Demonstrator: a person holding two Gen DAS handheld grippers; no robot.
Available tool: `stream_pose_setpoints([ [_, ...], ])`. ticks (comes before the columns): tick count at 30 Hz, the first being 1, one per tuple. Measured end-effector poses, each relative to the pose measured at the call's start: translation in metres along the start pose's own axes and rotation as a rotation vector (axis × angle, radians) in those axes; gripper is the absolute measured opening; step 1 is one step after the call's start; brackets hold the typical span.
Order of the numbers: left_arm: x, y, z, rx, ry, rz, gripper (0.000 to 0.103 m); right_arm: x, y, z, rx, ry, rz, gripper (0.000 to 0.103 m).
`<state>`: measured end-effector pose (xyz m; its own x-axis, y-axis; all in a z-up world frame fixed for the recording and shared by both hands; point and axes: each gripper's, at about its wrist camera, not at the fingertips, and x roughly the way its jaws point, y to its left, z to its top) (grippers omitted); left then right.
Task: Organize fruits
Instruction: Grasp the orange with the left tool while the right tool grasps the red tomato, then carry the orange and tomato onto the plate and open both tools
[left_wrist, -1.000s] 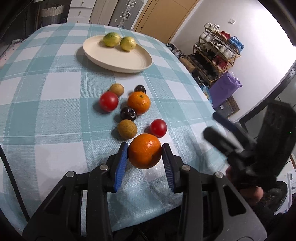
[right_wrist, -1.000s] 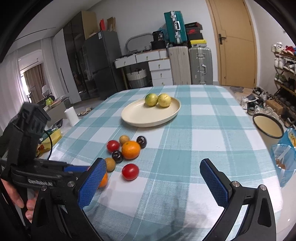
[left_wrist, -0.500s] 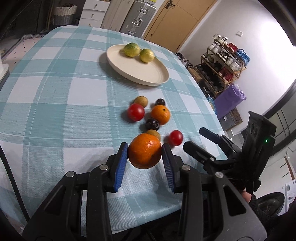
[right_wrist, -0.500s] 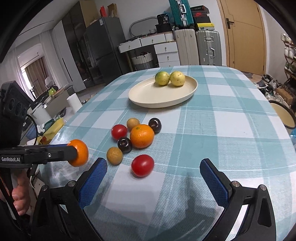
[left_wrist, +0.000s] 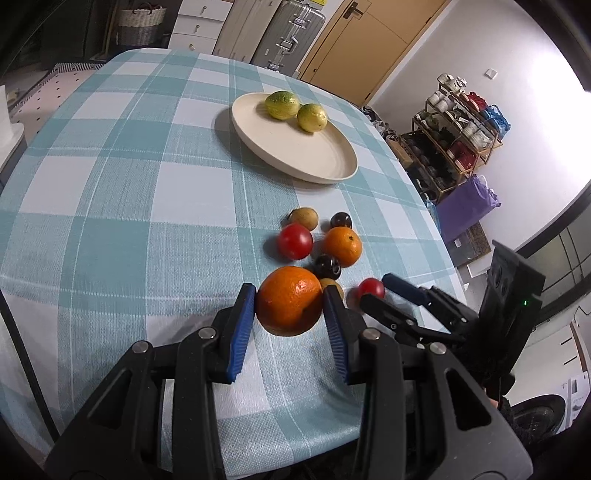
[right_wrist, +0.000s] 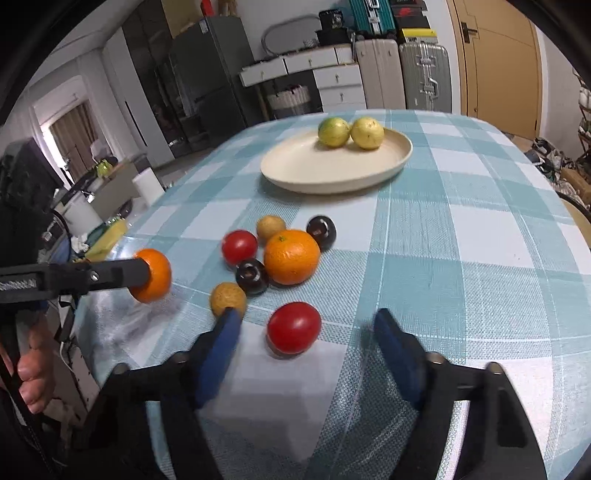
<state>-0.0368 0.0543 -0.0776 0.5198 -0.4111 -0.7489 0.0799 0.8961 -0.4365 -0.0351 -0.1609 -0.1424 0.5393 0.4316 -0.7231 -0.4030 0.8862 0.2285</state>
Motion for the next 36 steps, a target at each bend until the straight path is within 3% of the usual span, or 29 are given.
stream_pose_setpoints([
  [3, 0.0, -0.002, 0.008, 0.01, -0.007, 0.005, 0.034, 0.003, -0.003, -0.002, 0.004, 0.004, 0.026, 0.047],
  [5, -0.001, -0.005, 0.014, 0.017, -0.014, 0.006, 0.034, 0.002, -0.005, -0.003, 0.007, 0.0, 0.037, 0.04],
  [6, -0.002, -0.006, 0.017, 0.02, -0.018, 0.006, 0.034, 0.003, -0.007, -0.003, 0.014, 0.005, 0.059, 0.031],
  [11, 0.001, -0.011, 0.034, 0.039, -0.024, 0.008, 0.034, 0.0, -0.016, -0.002, 0.058, 0.0, 0.102, 0.031],
  [18, 0.009, -0.012, 0.064, 0.049, -0.042, 0.009, 0.034, -0.021, -0.031, 0.016, 0.083, -0.077, 0.124, 0.031],
  [26, 0.027, -0.014, 0.108, 0.057, -0.062, 0.012, 0.034, -0.035, -0.036, 0.062, 0.033, -0.163, 0.137, 0.031],
  [36, 0.059, -0.002, 0.171, 0.023, -0.063, 0.017, 0.034, -0.008, -0.036, 0.129, 0.0, -0.184, 0.156, 0.031],
])
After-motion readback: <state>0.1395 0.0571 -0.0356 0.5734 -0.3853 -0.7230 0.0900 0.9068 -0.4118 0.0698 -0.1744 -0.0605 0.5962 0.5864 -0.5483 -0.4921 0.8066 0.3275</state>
